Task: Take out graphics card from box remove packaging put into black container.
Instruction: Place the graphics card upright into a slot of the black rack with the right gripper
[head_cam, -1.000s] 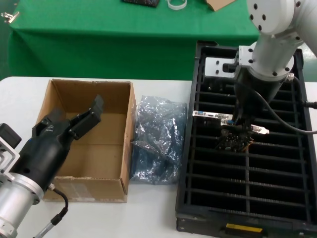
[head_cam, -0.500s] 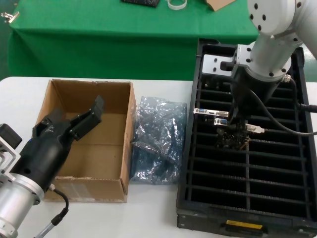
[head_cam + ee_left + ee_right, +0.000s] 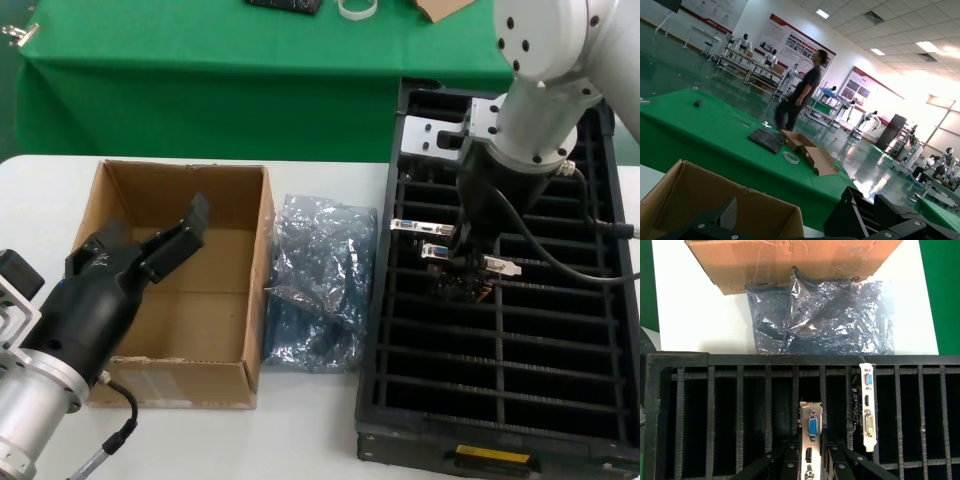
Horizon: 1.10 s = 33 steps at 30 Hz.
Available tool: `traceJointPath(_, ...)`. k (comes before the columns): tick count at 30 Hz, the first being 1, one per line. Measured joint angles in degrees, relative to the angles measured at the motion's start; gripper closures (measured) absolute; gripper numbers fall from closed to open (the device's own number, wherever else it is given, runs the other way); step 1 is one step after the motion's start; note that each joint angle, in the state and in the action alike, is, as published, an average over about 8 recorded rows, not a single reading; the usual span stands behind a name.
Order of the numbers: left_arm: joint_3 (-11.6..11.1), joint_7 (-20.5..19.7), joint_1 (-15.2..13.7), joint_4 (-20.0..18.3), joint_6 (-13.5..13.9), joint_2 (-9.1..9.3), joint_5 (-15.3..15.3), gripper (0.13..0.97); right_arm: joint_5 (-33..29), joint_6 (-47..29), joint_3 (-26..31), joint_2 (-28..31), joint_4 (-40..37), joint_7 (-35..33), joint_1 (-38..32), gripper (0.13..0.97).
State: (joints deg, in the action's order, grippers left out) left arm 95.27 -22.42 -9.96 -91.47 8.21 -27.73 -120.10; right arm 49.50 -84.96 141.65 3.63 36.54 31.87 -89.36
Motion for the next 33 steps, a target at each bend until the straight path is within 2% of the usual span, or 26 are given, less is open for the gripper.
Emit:
traceJointPath(27,-0.82,0.3,-0.2,0.43,0.5,0.27,0.03,0.132,-0.76,2.88,0.26,-1.29,-1.86,-3.26,1.82,0.9)
traceJointPath(33,-1.01,0.28,-0.11,0.07,0.34,0.12,0.02,0.132,-1.03,2.26,0.26,-0.56,0.42,-2.6,2.66,0.84)
